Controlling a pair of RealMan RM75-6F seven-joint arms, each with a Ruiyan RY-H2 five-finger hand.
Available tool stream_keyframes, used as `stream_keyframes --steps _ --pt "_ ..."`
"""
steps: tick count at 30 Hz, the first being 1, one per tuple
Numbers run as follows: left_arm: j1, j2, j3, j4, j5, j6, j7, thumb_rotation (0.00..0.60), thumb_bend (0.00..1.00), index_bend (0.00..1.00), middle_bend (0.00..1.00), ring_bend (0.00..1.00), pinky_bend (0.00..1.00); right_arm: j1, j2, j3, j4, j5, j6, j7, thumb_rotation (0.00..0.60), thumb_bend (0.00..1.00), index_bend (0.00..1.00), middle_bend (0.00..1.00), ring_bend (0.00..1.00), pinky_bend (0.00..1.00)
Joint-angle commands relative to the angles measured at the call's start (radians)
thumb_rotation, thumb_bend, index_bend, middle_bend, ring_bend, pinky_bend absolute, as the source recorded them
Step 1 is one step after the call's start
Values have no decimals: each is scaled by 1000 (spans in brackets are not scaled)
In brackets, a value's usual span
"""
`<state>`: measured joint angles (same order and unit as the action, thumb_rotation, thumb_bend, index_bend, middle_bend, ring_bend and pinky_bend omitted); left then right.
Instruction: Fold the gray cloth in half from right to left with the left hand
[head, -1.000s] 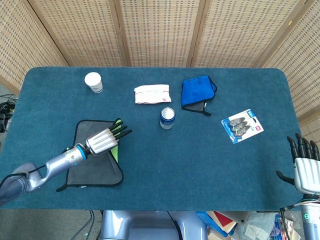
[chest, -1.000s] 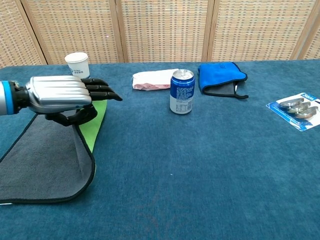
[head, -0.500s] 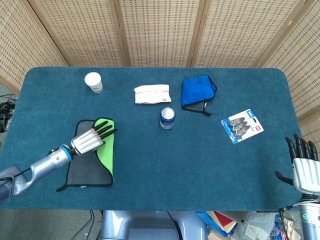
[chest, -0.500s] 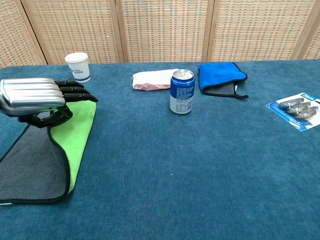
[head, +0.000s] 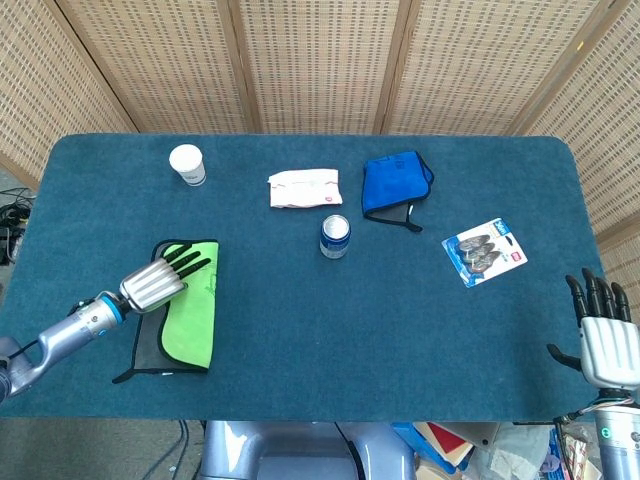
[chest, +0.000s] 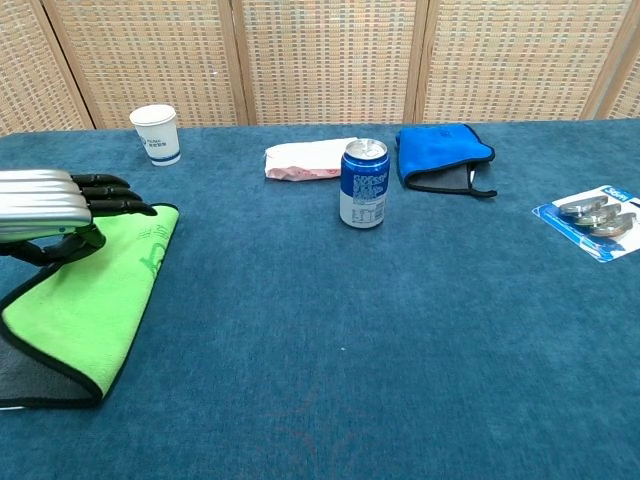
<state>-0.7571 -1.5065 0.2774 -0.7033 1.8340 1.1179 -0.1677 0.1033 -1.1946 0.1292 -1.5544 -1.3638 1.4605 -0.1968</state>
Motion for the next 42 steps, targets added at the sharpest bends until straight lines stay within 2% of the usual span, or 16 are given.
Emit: stream_keyframes --steps 1,17,32,33,34,35,36,37,38,41,42 --pt "15 -12 9 33 6 8 -20 600 799 765 41 0 0 1 -1 0 0 0 -1 -2 600 0 0 0 0 0" --pt "57 -48 23 141 13 10 -45 600 801 765 41 0 0 1 -4 -1 5 1 -2 -2 600 0 0 0 0 0" --pt "62 -105 21 256 24 14 -17 600 801 755 34 0 0 3 -6 -3 5 4 -6 -5 600 0 0 0 0 0" --pt "63 -108 20 261 23 17 -17 600 801 716 26 0 0 3 -6 -2 6 4 -7 -5 600 0 0 0 0 0" --pt "64 -112 19 267 23 21 -14 600 800 589 14 0 0 3 -5 -3 5 4 -8 -5 600 0 0 0 0 0" --pt "66 -114 19 274 24 24 -10 600 776 396 2 0 0 3 -5 -3 5 4 -8 -5 600 0 0 0 0 0" --pt "67 -115 19 278 25 25 -7 600 745 254 0 0 0 3 -5 -4 5 3 -8 -5 600 0 0 0 0 0" --pt "69 -115 20 288 25 26 4 600 680 98 0 0 0 3 -5 -3 5 3 -8 -4 600 0 0 0 0 0" --pt "70 -115 19 291 25 26 10 600 592 20 0 0 0 3 -5 -3 5 2 -8 -4 600 0 0 0 0 0" --pt "77 -115 19 309 26 33 61 600 366 0 0 0 0 3 -4 -3 5 3 -8 -2 600 0 0 0 0 0" --pt "80 -114 18 311 26 39 75 600 318 0 0 0 0 3 -4 -4 5 3 -9 -2 600 0 0 0 0 0"
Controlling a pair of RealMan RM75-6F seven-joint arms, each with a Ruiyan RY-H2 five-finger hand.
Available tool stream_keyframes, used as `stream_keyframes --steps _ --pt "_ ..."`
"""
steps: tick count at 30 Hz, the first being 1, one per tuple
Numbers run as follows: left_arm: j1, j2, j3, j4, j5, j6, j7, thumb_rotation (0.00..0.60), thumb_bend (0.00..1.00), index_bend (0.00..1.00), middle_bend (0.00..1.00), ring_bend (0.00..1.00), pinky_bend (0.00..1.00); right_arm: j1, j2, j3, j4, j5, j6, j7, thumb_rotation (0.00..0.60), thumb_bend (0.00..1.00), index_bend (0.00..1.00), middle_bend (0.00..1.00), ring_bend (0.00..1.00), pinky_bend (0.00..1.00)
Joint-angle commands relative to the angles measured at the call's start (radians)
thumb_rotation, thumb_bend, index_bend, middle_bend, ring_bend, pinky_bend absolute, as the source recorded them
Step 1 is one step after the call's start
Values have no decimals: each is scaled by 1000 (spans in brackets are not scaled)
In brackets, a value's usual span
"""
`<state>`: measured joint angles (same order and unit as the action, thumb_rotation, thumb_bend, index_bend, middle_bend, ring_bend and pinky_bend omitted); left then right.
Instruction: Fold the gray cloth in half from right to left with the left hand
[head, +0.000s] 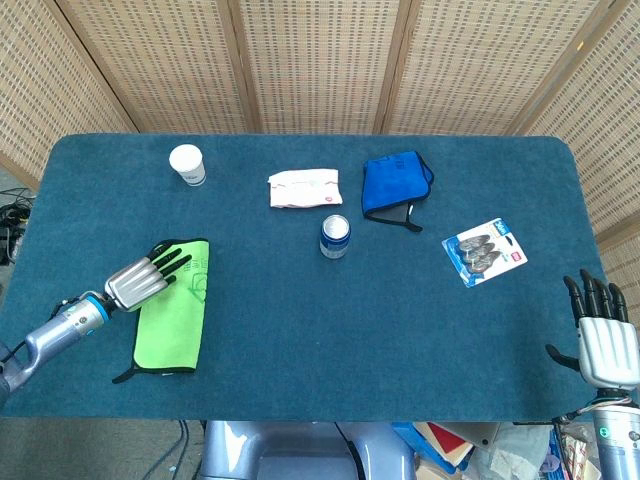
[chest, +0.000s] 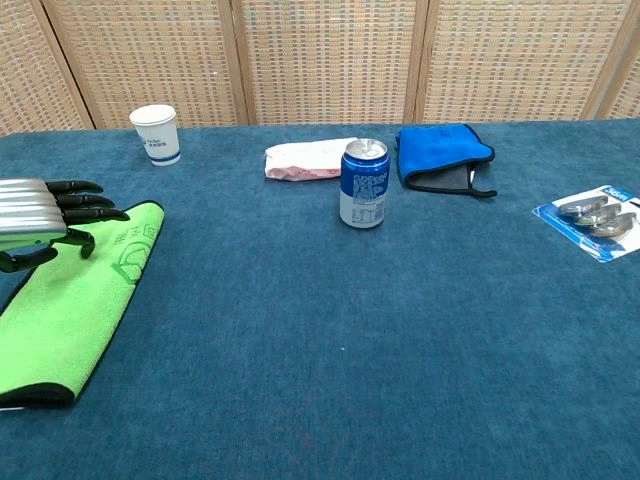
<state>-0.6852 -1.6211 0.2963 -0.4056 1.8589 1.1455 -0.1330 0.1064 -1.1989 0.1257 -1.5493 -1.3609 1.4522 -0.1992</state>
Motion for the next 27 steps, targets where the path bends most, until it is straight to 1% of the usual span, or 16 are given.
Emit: stream_keyframes --steps 1,3,8,12,15,18,19,20,22,23,24,27 --pt "12 4 -2 10 0 17 43 600 288 0 0 0 0 0 0 -1 -1 -1 0 0 600 0 0 0 0 0" --pt "18 13 -4 -1 -2 34 38 600 267 0 0 0 0 0 0 -2 -2 -3 1 -2 600 0 0 0 0 0" --pt "35 37 -22 -23 -21 72 34 600 266 0 0 0 0 0 1 -5 -8 -10 3 -4 600 0 0 0 0 0" --pt "58 78 -52 -100 -55 121 -36 600 266 0 0 0 0 -2 4 -5 -11 -12 5 1 600 0 0 0 0 0" --pt "74 111 -73 -163 -77 154 -59 600 266 0 0 0 0 -2 6 -5 -11 -13 6 4 600 0 0 0 0 0" --pt "103 167 -107 -285 -130 168 -91 600 265 0 0 0 0 -3 9 -6 -13 -15 6 9 600 0 0 0 0 0" --pt "114 197 -120 -351 -157 159 -99 600 265 0 0 0 0 -3 10 -6 -14 -16 6 12 600 0 0 0 0 0" --pt "119 213 -127 -386 -172 153 -103 600 266 0 0 0 0 -3 11 -7 -14 -17 6 13 600 0 0 0 0 0" --pt "140 264 -151 -495 -226 134 -108 600 266 0 0 0 0 -3 13 -6 -15 -18 6 17 600 0 0 0 0 0" --pt "152 288 -164 -547 -255 127 -108 600 265 0 0 0 0 -3 15 -6 -16 -18 6 19 600 0 0 0 0 0" --pt "198 327 -190 -638 -331 129 -120 600 262 0 0 0 0 -4 18 -7 -20 -24 9 24 600 0 0 0 0 0" --pt "237 370 -220 -756 -409 131 -59 600 247 0 0 0 0 -4 20 -9 -23 -29 10 26 600 0 0 0 0 0"
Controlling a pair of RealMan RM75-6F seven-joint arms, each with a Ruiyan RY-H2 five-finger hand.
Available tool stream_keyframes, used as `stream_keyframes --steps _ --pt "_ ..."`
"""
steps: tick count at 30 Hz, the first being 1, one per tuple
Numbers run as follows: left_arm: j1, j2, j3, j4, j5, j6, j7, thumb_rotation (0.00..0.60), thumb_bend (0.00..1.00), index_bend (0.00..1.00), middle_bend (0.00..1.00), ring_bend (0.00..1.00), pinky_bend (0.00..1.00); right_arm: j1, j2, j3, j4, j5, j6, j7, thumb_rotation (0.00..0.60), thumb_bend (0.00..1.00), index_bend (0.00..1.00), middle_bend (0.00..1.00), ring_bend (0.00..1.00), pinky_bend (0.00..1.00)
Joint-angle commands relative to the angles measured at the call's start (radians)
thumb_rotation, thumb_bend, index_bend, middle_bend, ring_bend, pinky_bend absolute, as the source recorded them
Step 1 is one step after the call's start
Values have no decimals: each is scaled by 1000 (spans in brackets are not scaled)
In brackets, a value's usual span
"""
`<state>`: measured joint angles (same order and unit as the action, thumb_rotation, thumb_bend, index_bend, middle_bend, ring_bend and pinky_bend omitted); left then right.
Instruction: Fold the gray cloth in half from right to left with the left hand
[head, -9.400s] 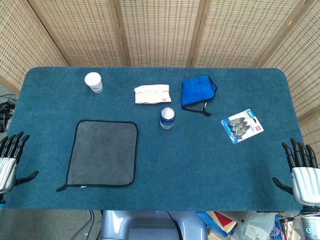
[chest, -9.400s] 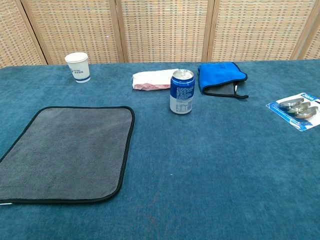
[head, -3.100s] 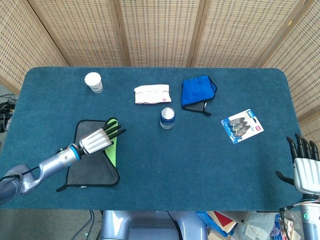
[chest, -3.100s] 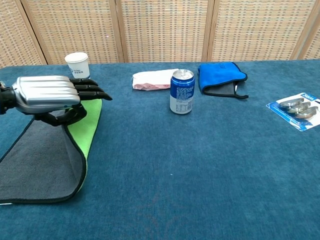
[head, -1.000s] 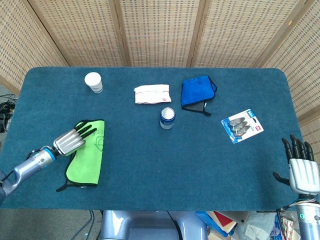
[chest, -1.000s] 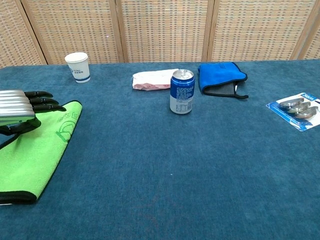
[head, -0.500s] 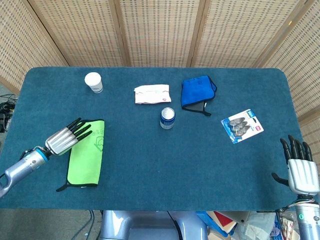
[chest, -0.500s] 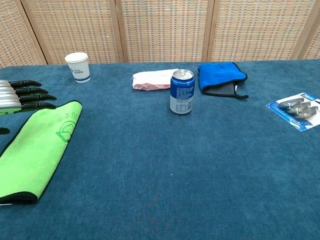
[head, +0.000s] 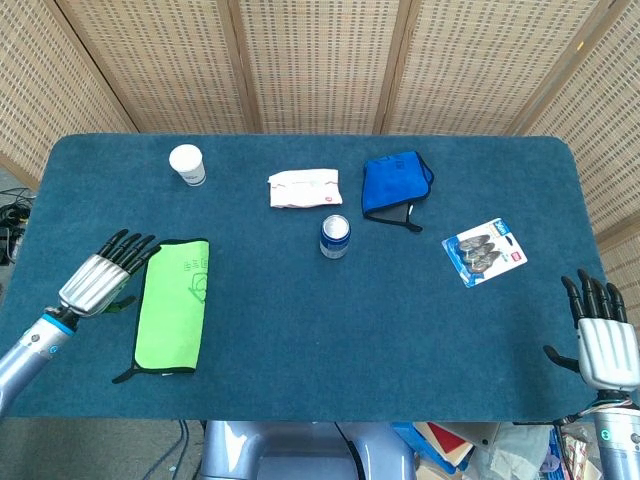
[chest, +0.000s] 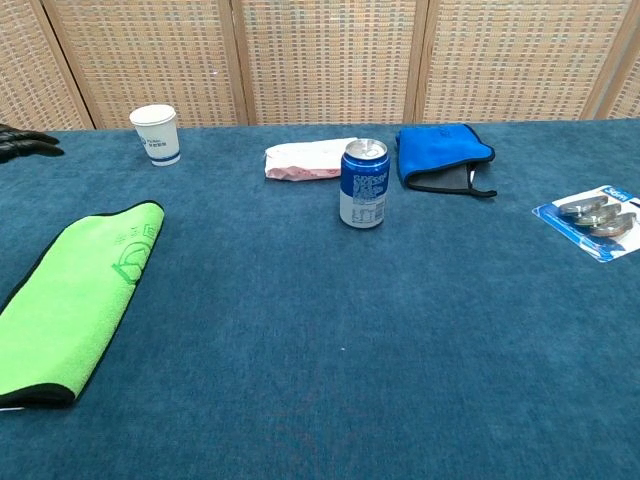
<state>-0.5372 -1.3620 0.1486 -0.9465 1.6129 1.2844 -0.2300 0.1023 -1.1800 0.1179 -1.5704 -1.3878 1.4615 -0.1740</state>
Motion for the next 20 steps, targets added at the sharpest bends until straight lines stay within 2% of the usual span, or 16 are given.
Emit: stream_keyframes --steps 1,6,10,20 --pt "101 120 -81 -246 -185 -5 59 600 242 0 0 0 0 0 2 -2 -2 -4 1 1 600 0 0 0 0 0" --pt "224 206 -146 -553 -396 88 231 600 225 0 0 0 0 -2 5 -6 -11 -22 12 8 600 0 0 0 0 0" --pt "286 234 -172 -706 -459 174 306 600 220 0 0 0 0 -6 10 -7 -14 -31 21 19 600 0 0 0 0 0" --pt "359 247 -162 -774 -398 277 349 600 220 0 0 0 0 -10 9 -3 -9 -38 37 22 600 0 0 0 0 0"
